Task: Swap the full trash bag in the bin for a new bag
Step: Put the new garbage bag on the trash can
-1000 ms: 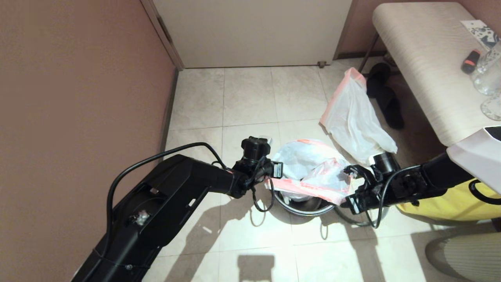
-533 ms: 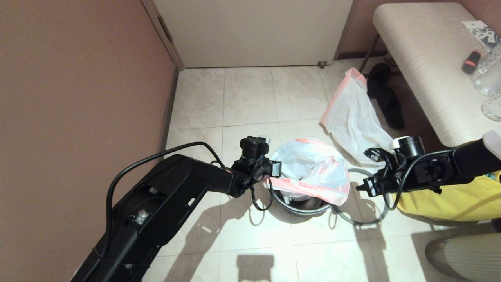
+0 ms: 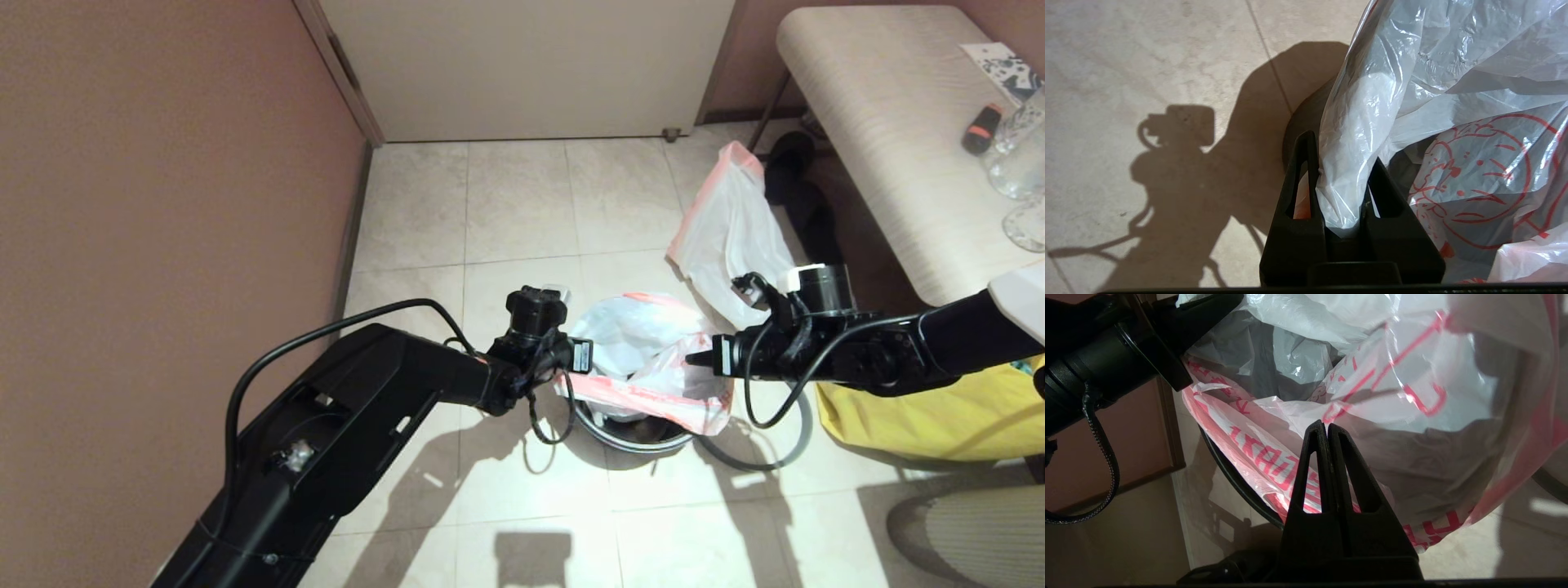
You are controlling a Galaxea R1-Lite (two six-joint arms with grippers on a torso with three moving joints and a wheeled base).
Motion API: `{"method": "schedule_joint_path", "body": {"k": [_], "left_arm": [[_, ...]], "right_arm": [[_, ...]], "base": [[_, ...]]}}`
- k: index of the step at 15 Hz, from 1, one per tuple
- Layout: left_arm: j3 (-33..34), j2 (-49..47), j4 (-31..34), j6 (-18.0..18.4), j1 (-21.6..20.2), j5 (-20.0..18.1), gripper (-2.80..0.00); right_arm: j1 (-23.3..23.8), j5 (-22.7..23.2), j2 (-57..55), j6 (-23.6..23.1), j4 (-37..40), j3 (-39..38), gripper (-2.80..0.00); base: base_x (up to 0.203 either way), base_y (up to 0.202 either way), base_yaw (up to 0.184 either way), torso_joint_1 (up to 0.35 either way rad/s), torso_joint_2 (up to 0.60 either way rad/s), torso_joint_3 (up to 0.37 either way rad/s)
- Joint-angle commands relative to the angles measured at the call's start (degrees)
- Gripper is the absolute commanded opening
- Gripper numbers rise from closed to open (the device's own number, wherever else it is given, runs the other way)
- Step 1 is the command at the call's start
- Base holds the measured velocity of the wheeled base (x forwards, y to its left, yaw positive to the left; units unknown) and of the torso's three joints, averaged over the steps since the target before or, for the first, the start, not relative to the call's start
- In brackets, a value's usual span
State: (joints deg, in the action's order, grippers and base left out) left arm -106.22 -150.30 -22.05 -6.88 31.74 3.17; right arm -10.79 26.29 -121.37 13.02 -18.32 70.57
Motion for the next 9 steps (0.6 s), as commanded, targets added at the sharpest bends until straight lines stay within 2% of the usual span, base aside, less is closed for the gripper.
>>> {"method": "schedule_joint_path", "body": {"k": [1, 6, 9], "left_arm": [[0.42, 0.68, -0.13, -0.46, 0.33, 0.08, -2.80], [1.78, 3.49, -0.23, -2.25, 1.08, -0.01, -2.80], [1.87, 4.06, -0.36, -2.41, 1.13, -0.01, -2.80]], "right_arm": [[-0.56, -0.05, -1.85, 2.21, -2.97, -0.33, -2.80], [-2.18, -1.15, -7.17, 3.50, -3.98, 0.54, -2.80], [-4.13, -1.15, -7.85, 2.86, -0.71, 0.63, -2.80]], "base": [[0.000, 0.000, 0.000, 0.000, 0.00, 0.000], [0.000, 0.000, 0.000, 0.000, 0.00, 0.000], [0.000, 0.000, 0.000, 0.000, 0.00, 0.000]]}}
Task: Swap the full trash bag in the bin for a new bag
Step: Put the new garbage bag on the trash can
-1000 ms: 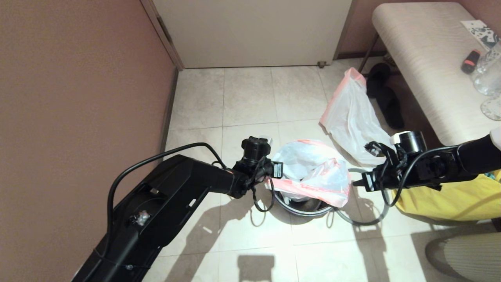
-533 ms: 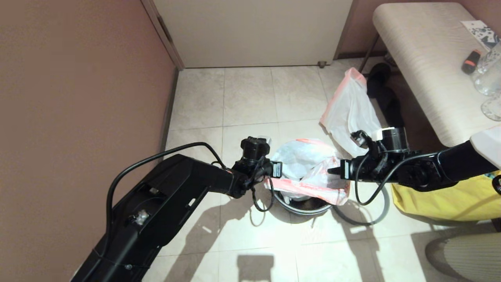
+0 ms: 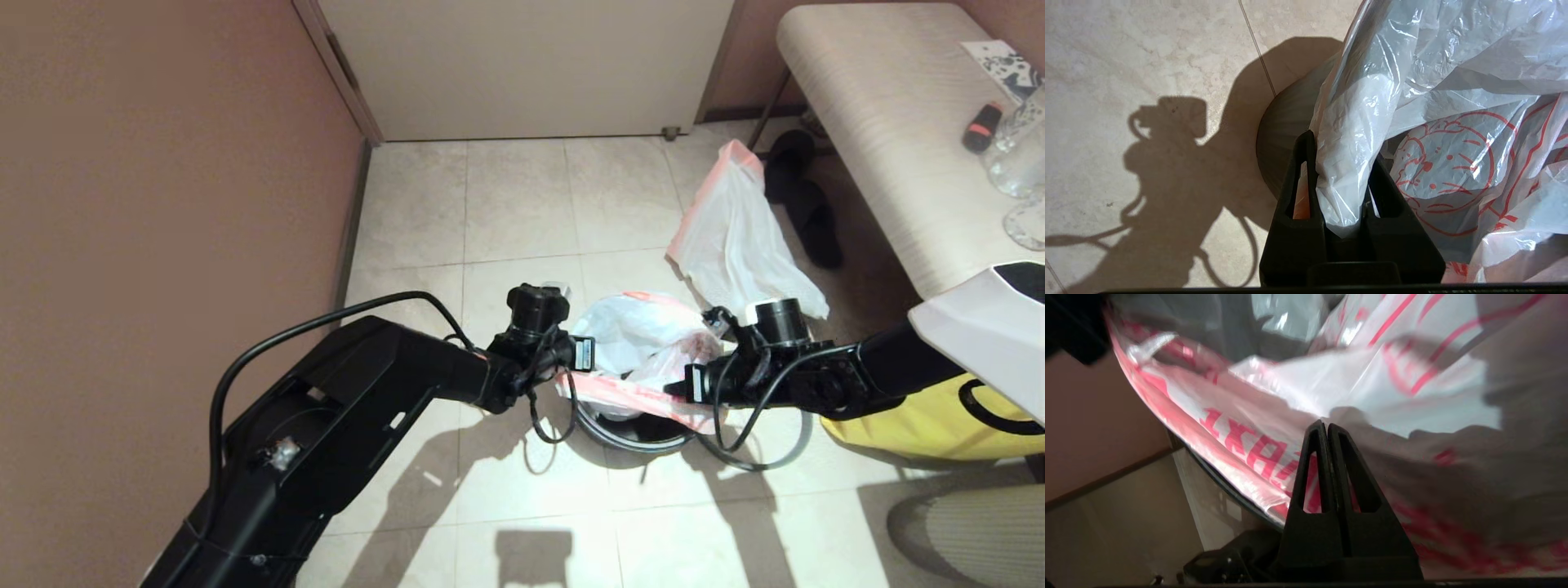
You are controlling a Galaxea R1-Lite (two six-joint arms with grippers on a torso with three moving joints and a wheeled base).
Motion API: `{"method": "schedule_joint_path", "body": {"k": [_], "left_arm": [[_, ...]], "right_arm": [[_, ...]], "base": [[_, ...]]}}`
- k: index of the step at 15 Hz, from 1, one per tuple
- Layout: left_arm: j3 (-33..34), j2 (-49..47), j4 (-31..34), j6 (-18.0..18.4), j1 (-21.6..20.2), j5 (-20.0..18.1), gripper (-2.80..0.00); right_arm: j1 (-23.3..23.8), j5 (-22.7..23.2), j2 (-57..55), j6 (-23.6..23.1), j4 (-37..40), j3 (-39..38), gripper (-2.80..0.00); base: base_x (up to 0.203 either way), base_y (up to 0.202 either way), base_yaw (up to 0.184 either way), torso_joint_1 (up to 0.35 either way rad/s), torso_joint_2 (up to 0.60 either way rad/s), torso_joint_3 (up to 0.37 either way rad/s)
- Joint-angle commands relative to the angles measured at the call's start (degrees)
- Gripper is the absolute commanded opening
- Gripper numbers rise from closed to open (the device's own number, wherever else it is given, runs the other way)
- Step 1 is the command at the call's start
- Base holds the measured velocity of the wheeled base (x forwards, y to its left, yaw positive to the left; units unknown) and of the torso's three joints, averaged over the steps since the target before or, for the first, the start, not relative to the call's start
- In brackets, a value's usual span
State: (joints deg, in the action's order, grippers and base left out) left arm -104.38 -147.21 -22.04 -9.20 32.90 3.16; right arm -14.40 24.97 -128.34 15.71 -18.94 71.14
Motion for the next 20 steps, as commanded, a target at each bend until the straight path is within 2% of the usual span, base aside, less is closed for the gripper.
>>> {"method": "schedule_joint_path", "body": {"k": [1, 4, 6, 8, 11, 12, 13, 15, 16, 17, 18, 20], "left_arm": [[0.12, 1.14, -0.44, -0.15, 0.00, 0.01, -2.80], [-0.20, 0.89, -0.37, -0.13, -0.20, 0.01, -2.80], [-0.39, 0.61, -0.37, -0.12, -0.29, 0.01, -2.80], [-0.48, 0.68, -0.37, -0.12, -0.38, 0.01, -2.80], [-0.48, 0.61, -0.37, -0.11, -0.38, 0.01, -2.80], [-0.48, 0.61, -0.41, -0.11, -0.38, 0.01, -2.80], [-0.55, 0.62, -0.38, -0.11, -0.38, 0.01, -2.80], [-0.57, 0.62, -0.37, -0.11, -0.46, 0.01, -2.80], [-0.57, 0.70, -0.37, -0.11, -0.46, 0.01, -2.80], [-0.57, 0.72, -0.37, -0.11, -0.46, 0.01, -2.80], [-0.57, 0.88, -0.28, -0.11, -0.46, 0.01, -2.80], [-0.57, 0.96, -0.20, -0.11, -0.64, 0.01, -2.80]], "right_arm": [[-1.02, 0.17, -0.82, -0.67, 1.48, 0.14, -2.80], [-1.49, 1.56, 2.37, -1.02, 5.63, 0.40, -2.80], [-1.72, 4.85, 4.34, -1.10, 9.50, 0.54, -2.80], [-2.13, 6.39, 4.90, -3.99, 16.91, 1.87, -2.80], [-2.53, 6.34, 2.59, -11.51, 33.72, 8.89, -2.80], [-2.41, 6.22, 1.69, -11.10, 35.47, 10.92, -2.80], [-1.79, 6.26, 1.89, -9.53, 32.95, 10.71, -2.80], [-0.01, 6.85, 3.46, -8.13, 21.27, 5.94, -2.80], [0.96, 6.84, 4.71, -8.00, 18.12, 4.33, -2.80], [1.68, 6.72, 6.03, -8.66, 18.10, 3.72, -2.80], [2.15, 6.74, 6.80, -10.51, 18.09, 2.61, -2.80], [2.20, 6.86, 8.18, -17.54, 17.81, -0.34, -2.80]], "base": [[0.000, 0.000, 0.000, 0.000, 0.00, 0.000], [0.000, 0.000, 0.000, 0.000, 0.00, 0.000], [0.000, 0.000, 0.000, 0.000, 0.00, 0.000], [0.000, 0.000, 0.000, 0.000, 0.00, 0.000], [0.000, 0.000, 0.000, 0.000, 0.00, 0.000], [0.000, 0.000, 0.000, 0.000, 0.00, 0.000], [0.000, 0.000, 0.000, 0.000, 0.00, 0.000], [0.000, 0.000, 0.000, 0.000, 0.00, 0.000], [0.000, 0.000, 0.000, 0.000, 0.00, 0.000], [0.000, 0.000, 0.000, 0.000, 0.00, 0.000], [0.000, 0.000, 0.000, 0.000, 0.00, 0.000], [0.000, 0.000, 0.000, 0.000, 0.00, 0.000]]}}
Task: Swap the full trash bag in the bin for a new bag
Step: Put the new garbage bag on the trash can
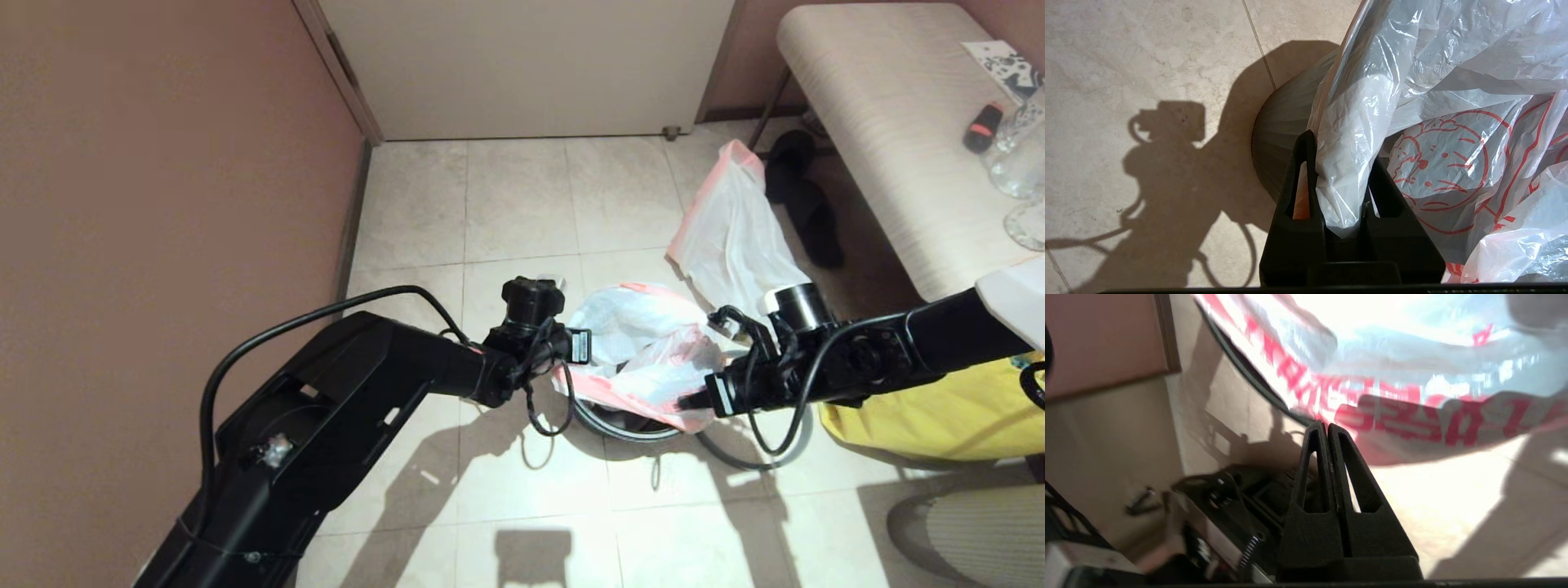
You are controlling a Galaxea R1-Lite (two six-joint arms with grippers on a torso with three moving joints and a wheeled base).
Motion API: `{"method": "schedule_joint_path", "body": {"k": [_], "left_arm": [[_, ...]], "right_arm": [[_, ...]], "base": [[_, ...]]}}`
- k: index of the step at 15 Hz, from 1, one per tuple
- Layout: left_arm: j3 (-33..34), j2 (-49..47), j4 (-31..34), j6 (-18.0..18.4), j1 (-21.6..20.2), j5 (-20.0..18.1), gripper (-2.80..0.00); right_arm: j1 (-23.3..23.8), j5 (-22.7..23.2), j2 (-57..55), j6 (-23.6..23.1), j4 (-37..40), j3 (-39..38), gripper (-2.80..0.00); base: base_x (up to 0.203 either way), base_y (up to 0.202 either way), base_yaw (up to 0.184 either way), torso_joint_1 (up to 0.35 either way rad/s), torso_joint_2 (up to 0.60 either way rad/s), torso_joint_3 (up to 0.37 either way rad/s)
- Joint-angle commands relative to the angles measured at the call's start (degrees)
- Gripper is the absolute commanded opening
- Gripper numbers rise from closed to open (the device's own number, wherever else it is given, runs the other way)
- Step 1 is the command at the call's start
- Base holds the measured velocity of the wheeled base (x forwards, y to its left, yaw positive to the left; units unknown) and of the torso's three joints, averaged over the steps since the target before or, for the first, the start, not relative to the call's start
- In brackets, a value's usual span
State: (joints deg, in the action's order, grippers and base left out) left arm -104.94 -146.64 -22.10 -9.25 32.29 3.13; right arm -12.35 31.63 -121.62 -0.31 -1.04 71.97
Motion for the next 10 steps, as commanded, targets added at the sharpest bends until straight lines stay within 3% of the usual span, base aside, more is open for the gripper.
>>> {"method": "schedule_joint_path", "body": {"k": [1, 2, 3, 8, 10], "left_arm": [[0.00, 0.39, -0.13, -0.06, -0.04, 0.03, -2.80], [0.00, 0.39, -0.13, -0.06, -0.04, 0.03, -2.80], [0.00, 0.39, -0.13, -0.06, -0.04, 0.03, -2.80], [0.00, 0.91, -0.24, -0.15, -0.20, -0.12, -2.80], [0.54, 1.77, 0.05, -1.54, -0.50, -0.51, -2.80]], "right_arm": [[-0.04, 0.18, 1.49, -2.57, -0.19, -1.69, -2.80], [-0.04, 0.29, 1.25, -3.42, -0.48, -2.52, -2.80], [-0.15, 0.42, 0.91, -5.32, -1.17, -3.52, 0.00], [-2.86, -0.17, -0.84, -6.95, -10.63, -7.86, 0.00], [-2.62, -0.23, -2.51, -7.52, -18.52, -9.88, 0.00]], "base": [[0.000, 0.000, 0.000, 0.000, 0.00, 0.000], [0.000, 0.000, 0.000, 0.000, 0.00, 0.000], [0.000, 0.000, 0.000, 0.000, 0.00, 0.000], [0.000, 0.000, 0.000, 0.000, 0.00, 0.000], [0.000, 0.000, 0.000, 0.000, 0.00, 0.000]]}}
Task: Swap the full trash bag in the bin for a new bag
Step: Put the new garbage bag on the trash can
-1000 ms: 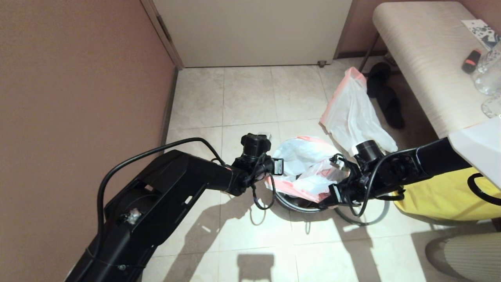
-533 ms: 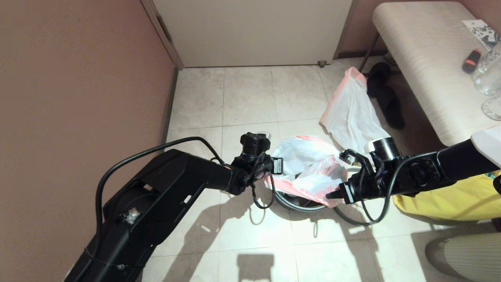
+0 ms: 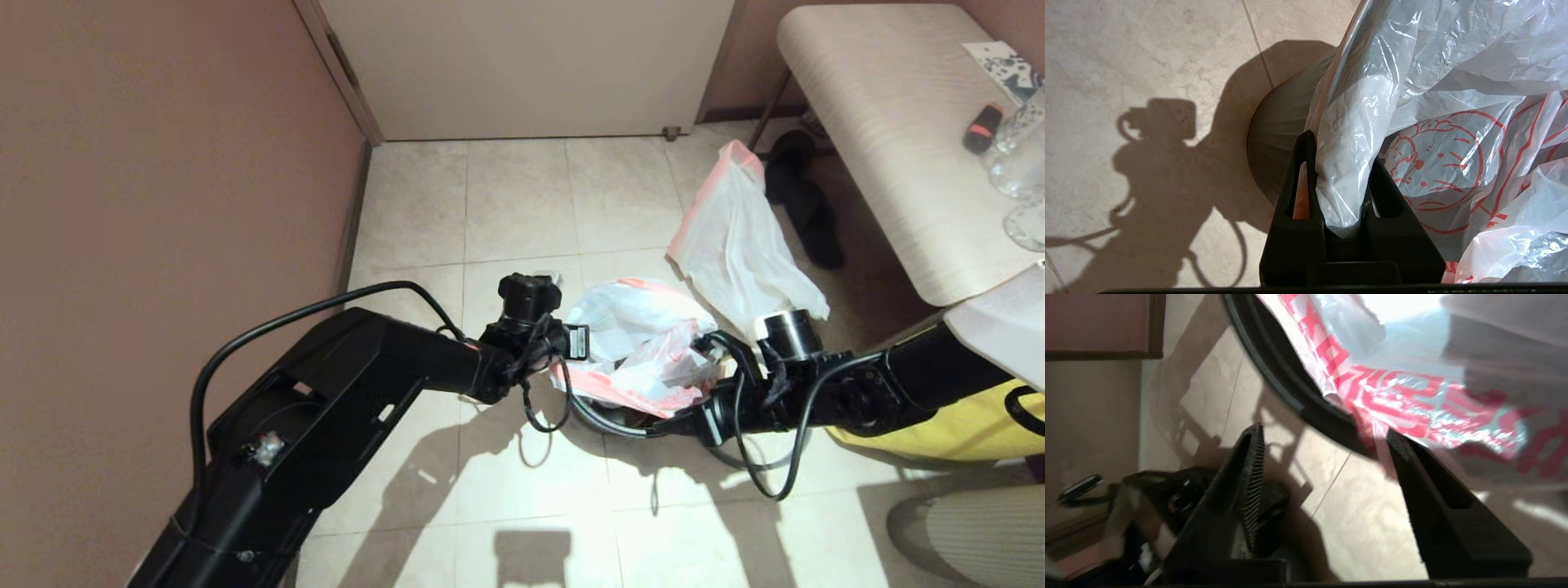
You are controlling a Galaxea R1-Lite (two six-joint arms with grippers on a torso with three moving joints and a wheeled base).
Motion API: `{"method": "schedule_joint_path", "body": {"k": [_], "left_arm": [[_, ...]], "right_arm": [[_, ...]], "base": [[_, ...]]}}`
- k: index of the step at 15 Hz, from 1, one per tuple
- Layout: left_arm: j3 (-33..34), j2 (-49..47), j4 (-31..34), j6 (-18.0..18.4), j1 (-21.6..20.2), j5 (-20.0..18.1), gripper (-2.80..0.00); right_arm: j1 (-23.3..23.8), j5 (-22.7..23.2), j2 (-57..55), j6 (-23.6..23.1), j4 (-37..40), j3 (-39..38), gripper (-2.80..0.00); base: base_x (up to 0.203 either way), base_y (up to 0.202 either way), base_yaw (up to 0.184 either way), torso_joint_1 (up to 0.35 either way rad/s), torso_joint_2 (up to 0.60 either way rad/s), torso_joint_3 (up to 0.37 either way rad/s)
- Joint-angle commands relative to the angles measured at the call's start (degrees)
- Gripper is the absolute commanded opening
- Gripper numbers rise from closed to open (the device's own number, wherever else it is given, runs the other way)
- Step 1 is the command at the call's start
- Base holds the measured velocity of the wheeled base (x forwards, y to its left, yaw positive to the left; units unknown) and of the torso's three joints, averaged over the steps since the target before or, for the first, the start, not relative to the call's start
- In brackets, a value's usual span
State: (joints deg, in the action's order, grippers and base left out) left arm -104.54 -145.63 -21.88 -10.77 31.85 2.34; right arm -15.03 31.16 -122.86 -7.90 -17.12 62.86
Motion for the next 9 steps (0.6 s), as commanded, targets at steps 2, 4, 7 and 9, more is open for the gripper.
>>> {"method": "schedule_joint_path", "body": {"k": [2, 4, 7, 9], "left_arm": [[0.12, 1.38, -0.09, -0.99, -1.09, -1.58, -2.80], [0.12, 1.58, -0.09, -1.09, -1.35, -1.82, -2.80], [-0.23, 0.94, 0.00, -1.09, -1.44, -2.11, -2.80], [-0.32, 0.61, 0.00, -1.09, -1.70, -2.78, -2.80]], "right_arm": [[1.57, -0.73, -2.50, -5.55, -15.52, -4.26, 0.00], [4.88, -1.24, -3.06, -15.45, -20.31, -5.83, 0.00], [6.09, -0.36, -0.22, -18.31, -20.82, -4.69, 0.00], [3.84, -0.27, 2.37, -19.03, -21.00, -4.74, 0.00]], "base": [[0.000, 0.000, 0.000, 0.000, 0.00, 0.000], [0.000, 0.000, 0.000, 0.000, 0.00, 0.000], [0.000, 0.000, 0.000, 0.000, 0.00, 0.000], [0.000, 0.000, 0.000, 0.000, 0.00, 0.000]]}}
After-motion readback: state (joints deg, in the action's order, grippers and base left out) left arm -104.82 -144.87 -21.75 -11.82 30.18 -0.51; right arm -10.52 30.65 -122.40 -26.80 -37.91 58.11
